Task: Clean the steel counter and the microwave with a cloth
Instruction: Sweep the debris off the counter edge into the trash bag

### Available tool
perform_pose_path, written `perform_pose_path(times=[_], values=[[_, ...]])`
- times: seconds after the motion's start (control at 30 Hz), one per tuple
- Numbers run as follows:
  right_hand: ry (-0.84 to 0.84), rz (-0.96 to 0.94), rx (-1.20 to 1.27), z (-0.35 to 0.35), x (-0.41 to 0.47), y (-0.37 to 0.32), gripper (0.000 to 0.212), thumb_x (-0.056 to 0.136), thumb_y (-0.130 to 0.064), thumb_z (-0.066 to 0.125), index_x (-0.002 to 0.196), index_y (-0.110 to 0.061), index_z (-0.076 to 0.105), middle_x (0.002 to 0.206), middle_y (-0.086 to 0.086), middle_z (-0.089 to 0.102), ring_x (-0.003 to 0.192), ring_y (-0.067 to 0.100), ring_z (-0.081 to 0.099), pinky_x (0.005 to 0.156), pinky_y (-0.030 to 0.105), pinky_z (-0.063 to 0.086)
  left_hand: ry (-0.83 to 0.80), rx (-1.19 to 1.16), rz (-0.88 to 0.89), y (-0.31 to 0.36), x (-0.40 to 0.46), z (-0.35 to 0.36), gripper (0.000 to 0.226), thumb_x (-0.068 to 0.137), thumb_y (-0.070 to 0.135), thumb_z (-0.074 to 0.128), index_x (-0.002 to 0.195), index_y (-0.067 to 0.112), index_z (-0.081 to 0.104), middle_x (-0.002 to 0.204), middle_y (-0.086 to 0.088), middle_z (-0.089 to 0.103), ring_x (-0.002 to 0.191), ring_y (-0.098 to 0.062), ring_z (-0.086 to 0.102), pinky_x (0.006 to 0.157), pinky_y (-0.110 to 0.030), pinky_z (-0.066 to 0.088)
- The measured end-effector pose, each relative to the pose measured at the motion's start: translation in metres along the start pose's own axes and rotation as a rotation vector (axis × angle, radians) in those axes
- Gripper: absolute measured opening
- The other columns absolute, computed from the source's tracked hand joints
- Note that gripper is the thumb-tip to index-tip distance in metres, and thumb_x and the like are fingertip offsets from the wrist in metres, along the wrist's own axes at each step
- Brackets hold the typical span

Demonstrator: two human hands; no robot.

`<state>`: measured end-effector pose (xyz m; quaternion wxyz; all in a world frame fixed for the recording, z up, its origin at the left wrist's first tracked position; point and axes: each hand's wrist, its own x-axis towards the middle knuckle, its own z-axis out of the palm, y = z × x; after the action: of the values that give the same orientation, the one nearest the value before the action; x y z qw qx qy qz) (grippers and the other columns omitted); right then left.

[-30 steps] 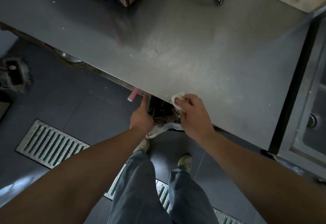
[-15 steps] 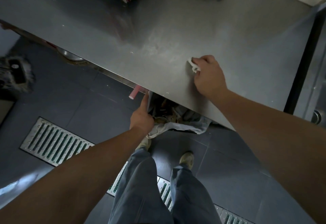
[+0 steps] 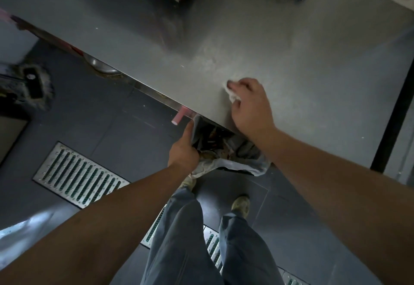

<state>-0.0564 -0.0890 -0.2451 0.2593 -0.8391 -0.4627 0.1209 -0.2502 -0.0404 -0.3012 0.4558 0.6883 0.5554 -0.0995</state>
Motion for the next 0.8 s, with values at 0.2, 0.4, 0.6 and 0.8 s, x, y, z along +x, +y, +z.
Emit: perform_pose_path(times=[0.2,0.4,0.6,0.8], values=[[-0.139,-0.055,-0.076,0.010,-0.002,-0.005,0.044,0.085,-0.002,0.055,0.128,-0.012,0.063,0.127,0.014,0.051,0.110,0.033,0.050,0.094,0.041,0.048,0.010,-0.006,-0.012,-0.007,0.005,-0.010,0.086,0.089,0.002,0.042,0.151,0.055,0.015,0.101,-0.010,0.054,0.081,-0.029,0.055,0.068,-0.034,0.046],[-0.368,-0.467,-0.070,0.029,-0.064,-0.016,0.036,0.072,-0.004,0.068,0.107,-0.013,0.071,0.110,0.010,0.061,0.099,0.031,0.057,0.077,0.036,0.054,0.030,-0.018,0.011,-0.013,0.015,-0.021,0.086,0.090,0.007,0.048,0.148,0.060,0.013,0.104,-0.014,0.063,0.077,-0.027,0.054,0.068,-0.032,0.042],[0.043,-0.065,0.118,0.026,0.043,-0.054,0.043,0.088,-0.012,0.053,0.129,-0.019,0.063,0.124,0.011,0.054,0.109,0.023,0.054,0.095,0.028,0.045,0.066,-0.051,-0.026,-0.020,0.025,-0.043,0.091,0.086,-0.002,0.044,0.151,0.055,0.016,0.103,-0.005,0.052,0.081,-0.023,0.051,0.066,-0.031,0.042],[-0.047,0.063,-0.081,0.038,0.164,-0.047,0.044,0.090,-0.013,0.056,0.132,-0.023,0.060,0.130,0.013,0.052,0.112,0.032,0.057,0.099,0.029,0.043,0.073,-0.078,-0.047,-0.034,0.034,-0.061,0.088,0.088,0.001,0.042,0.148,0.058,0.013,0.106,-0.008,0.052,0.083,-0.031,0.058,0.063,-0.037,0.049]])
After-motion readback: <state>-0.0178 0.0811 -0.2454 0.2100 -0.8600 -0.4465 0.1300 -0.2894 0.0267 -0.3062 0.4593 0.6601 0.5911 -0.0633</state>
